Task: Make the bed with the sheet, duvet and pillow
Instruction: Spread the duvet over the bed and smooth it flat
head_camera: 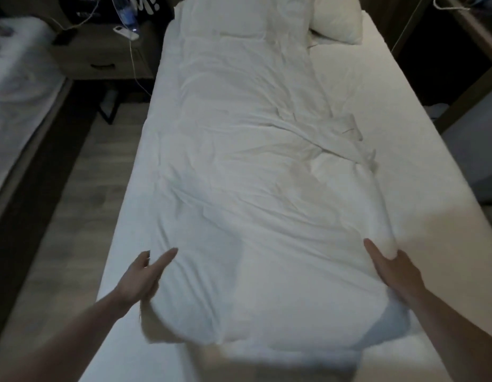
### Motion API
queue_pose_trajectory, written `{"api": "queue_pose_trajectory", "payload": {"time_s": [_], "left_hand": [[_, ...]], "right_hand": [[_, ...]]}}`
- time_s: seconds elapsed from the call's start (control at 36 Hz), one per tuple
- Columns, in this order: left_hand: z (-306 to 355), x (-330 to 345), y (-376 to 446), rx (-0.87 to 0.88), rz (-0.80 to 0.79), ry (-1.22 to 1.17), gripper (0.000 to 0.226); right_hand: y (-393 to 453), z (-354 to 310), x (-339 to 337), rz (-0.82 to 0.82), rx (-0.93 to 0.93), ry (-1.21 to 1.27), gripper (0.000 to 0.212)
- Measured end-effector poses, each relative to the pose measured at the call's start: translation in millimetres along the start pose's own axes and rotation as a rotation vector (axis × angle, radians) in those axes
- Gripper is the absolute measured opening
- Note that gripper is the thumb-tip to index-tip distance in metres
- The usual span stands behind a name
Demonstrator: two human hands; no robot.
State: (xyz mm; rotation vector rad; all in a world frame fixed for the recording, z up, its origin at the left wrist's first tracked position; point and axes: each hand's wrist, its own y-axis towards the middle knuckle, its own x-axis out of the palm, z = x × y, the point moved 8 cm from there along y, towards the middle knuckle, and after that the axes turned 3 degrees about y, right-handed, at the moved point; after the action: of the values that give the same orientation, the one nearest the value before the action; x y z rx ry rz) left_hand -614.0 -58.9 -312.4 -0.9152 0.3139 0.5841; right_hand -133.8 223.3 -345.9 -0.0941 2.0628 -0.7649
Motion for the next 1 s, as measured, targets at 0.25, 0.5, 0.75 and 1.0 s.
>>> {"api": "queue_pose_trajectory", "payload": {"time_s": [0.25, 0.5, 0.75, 1.0], "left_hand": [[4.1, -8.1, -27.3, 0.12, 0.061, 0.044, 0.022], [-5.9, -29.9, -70.2, 0.104, 0.126, -0.325, 0.008], [-4.7, -26.0, -25.9, 0.068, 0.313, 0.213, 0.056], [44.4, 82.5, -52.1, 0.299, -0.158, 1.022, 0.1]], "right_hand": [[-31.0, -6.7, -33.0, -0.072, -0.043, 0.271, 0.082], [-39.5, 7.8, -51.7, -0.034, 0.001, 0.589, 0.051], [-39.6, 13.0, -46.8, 0.131, -0.28, 0.232, 0.087], [-85.0, -14.7, 47.7, -0.143, -0.441, -0.388, 0.075]]}}
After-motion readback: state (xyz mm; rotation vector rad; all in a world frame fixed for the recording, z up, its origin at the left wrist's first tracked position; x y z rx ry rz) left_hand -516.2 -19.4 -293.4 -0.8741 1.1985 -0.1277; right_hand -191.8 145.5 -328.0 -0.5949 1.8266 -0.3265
